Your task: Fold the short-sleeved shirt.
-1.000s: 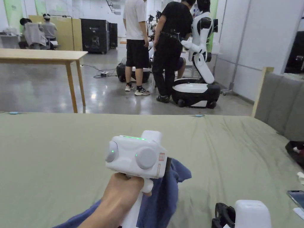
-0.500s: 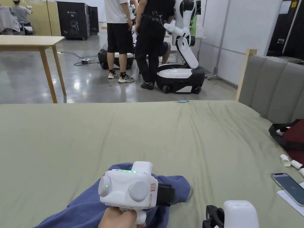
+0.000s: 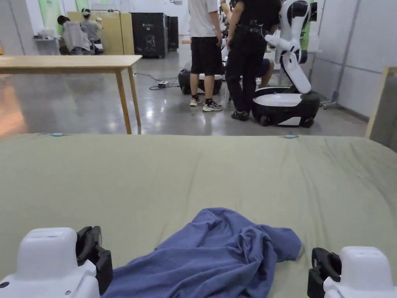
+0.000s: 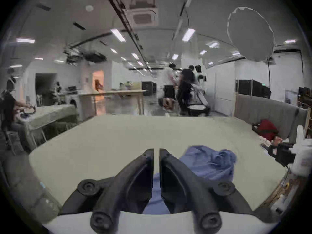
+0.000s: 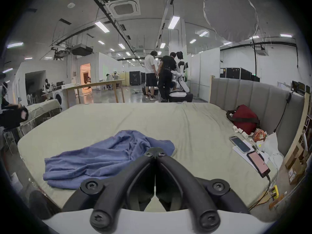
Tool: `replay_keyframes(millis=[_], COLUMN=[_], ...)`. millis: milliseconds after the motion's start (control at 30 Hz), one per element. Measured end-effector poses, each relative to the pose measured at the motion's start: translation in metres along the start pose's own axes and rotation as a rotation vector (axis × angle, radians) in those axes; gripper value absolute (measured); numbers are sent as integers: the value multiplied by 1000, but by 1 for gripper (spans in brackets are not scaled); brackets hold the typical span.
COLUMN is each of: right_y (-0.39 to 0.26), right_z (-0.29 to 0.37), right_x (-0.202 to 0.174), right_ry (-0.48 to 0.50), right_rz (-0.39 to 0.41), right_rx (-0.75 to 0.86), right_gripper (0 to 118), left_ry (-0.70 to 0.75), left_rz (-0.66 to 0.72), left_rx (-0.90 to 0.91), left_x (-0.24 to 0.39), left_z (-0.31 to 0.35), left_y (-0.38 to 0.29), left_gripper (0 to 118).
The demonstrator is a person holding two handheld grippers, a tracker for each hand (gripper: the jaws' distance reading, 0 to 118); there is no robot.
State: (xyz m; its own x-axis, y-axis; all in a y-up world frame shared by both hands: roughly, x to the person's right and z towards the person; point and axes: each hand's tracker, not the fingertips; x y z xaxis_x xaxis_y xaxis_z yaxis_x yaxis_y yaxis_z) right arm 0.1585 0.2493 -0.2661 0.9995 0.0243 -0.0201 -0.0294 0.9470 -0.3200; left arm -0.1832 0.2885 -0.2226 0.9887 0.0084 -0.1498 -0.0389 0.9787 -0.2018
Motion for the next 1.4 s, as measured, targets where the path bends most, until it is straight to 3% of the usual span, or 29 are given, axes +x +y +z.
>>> replay_keyframes(millis=[367, 800, 900, 933, 967, 1000, 1033, 1233, 1267, 1300, 1333, 1367, 1400], right_y=[4, -15, -20, -22, -23, -24, -25, -29, -30, -29, -29, -28, -26], right_z=[13, -15, -21, -23, -25, -27, -29, -38, -39, -41, -44, -47, -51], right_x=[-33, -42, -41, -40, -39, -38, -38, -32, -31, -29, -26, -23, -20], right_ry=[53, 94, 89, 90, 88, 88, 88, 79, 72, 67, 62, 57, 44], right_rz=[35, 37, 35, 31, 25, 20, 17, 15, 16, 17, 17, 21, 30], right_rx=[29, -54, -79, -87, -97, -105, -110, -139, -140, -140, -138, -136, -137], right_gripper=[1, 1, 1, 1, 1, 1, 1, 1, 1, 1, 1, 1, 1], left_ry=[56, -19, -22, -18, -10, -7, 38, 45, 40, 20, 3, 1, -1], left_rz=[20, 21, 9, -3, -13, -20, -21, -8, -12, -3, -6, -26, -15], left_rx=[-20, -697, -773, -799, -843, -892, -894, -881, -877, -842, -795, -788, -786], left_x=[-41, -116, -120, -119, -118, -117, -119, -117, -117, -115, -113, -112, -110], left_z=[20, -149, -171, -177, -184, -192, -192, -195, -191, -190, -184, -182, -180], left_y=[5, -69, -82, -86, -92, -99, -108, -116, -113, -109, -103, -100, -99], left_gripper=[6, 6, 9, 40, 88, 118, 111, 105, 95, 73, 31, 2, 3])
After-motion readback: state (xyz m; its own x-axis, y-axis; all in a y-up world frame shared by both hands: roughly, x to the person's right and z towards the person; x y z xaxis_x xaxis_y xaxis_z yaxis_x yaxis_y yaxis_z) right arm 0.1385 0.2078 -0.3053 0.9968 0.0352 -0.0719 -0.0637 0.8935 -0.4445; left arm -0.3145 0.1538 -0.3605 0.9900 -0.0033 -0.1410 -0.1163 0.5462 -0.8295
